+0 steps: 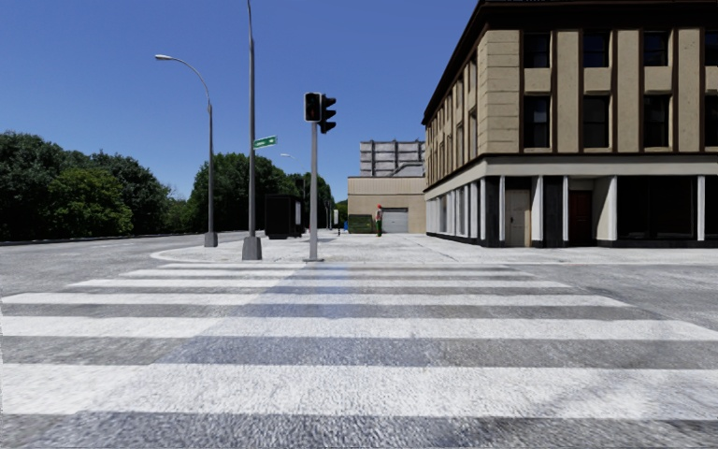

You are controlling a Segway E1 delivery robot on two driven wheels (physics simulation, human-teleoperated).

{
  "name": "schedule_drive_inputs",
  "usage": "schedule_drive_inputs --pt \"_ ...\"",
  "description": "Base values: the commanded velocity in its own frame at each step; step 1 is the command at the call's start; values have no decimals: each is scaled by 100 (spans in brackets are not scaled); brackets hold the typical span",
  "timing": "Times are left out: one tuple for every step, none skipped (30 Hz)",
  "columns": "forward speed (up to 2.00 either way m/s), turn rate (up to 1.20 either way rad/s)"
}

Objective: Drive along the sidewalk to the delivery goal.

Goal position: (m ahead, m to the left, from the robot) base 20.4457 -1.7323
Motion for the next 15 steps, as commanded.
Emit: schedule_drive_inputs --pt "200 0" --pt "200 0" --pt "200 0" --pt "200 0" --pt "200 0" --pt "200 0" --pt "200 0" --pt "200 0" --pt "200 0" --pt "200 0" --pt "200 0" --pt "200 0" --pt "200 0" --pt "200 0" --pt "200 0"
